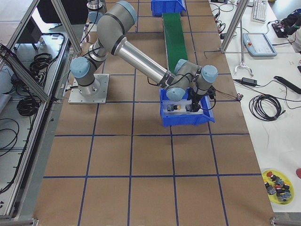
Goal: Transport two buttons from left to right
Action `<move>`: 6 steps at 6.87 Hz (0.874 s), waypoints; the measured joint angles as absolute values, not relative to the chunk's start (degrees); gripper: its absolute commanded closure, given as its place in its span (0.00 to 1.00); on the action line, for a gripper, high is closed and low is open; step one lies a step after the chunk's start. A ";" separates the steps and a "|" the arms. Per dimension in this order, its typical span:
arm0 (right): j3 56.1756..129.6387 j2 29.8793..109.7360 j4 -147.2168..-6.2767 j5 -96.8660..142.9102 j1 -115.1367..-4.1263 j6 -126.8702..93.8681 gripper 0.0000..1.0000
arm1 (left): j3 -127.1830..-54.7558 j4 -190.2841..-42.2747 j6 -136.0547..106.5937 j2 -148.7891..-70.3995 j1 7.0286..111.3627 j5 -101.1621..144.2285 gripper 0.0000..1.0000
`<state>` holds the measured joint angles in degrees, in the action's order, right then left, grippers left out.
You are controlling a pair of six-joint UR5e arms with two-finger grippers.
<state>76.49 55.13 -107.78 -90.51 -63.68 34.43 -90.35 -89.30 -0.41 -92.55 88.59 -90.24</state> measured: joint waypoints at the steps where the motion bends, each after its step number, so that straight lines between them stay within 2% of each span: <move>1: 76.52 58.03 -107.53 -90.51 -63.81 34.38 0.00 | -90.35 -89.29 -0.43 -92.55 88.59 -90.26 0.00; 4: 78.58 70.88 -104.36 -91.08 -66.49 32.21 0.00 | -90.38 -89.30 -0.36 -92.54 88.59 -90.26 0.00; 6: 80.76 77.78 -98.11 -90.95 -70.32 20.32 0.00 | -90.38 -89.30 -0.35 -92.55 88.59 -90.25 0.00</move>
